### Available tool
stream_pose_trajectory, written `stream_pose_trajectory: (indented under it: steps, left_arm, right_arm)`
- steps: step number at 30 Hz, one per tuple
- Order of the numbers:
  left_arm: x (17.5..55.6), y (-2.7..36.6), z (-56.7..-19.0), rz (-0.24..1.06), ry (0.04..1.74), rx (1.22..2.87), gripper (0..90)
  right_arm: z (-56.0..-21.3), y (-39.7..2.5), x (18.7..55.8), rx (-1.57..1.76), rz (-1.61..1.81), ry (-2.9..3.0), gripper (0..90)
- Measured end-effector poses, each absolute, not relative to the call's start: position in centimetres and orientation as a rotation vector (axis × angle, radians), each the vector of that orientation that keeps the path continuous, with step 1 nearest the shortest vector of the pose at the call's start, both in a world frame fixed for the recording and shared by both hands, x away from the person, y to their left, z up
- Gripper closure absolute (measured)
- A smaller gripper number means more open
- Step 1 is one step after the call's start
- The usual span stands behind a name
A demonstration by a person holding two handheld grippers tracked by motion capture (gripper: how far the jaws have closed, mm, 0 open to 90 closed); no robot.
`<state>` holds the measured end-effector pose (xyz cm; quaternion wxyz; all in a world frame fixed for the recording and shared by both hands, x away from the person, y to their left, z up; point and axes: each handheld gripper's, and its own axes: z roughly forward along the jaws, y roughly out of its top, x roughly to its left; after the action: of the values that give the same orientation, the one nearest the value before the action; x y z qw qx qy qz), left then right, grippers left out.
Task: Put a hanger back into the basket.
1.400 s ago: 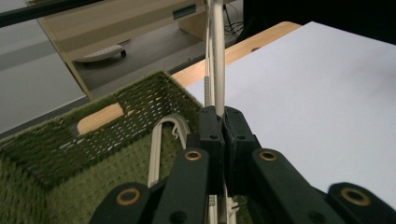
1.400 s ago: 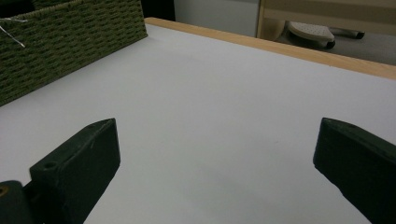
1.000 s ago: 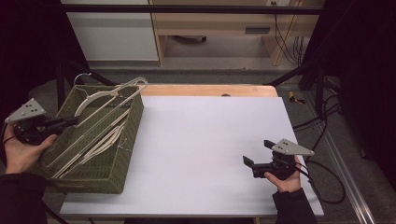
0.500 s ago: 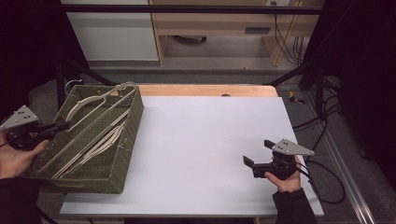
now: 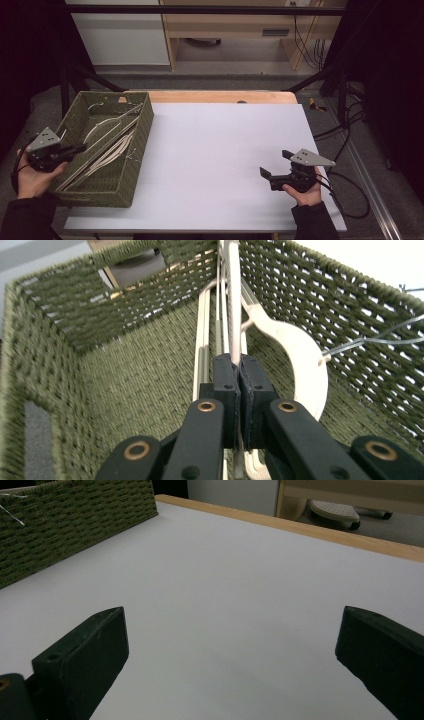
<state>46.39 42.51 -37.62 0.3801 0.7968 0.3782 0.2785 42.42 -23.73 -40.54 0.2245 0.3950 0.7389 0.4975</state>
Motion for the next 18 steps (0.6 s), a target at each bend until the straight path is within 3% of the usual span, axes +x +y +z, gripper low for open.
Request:
stream_pose_trajectory:
  steps: [14, 18]
  left_arm:
    - [47.6, 41.0, -38.4, 0.617, 0.962, 2.248, 82.1]
    - [47.8, 40.3, -38.8, 0.568, 0.933, 2.31, 74.9]
  right_arm:
    - [-40.5, -23.7, 42.4, 1.09, 1.374, 2.036, 1.4]
    - [-40.5, -23.7, 42.4, 1.092, 1.376, 2.036, 1.4]
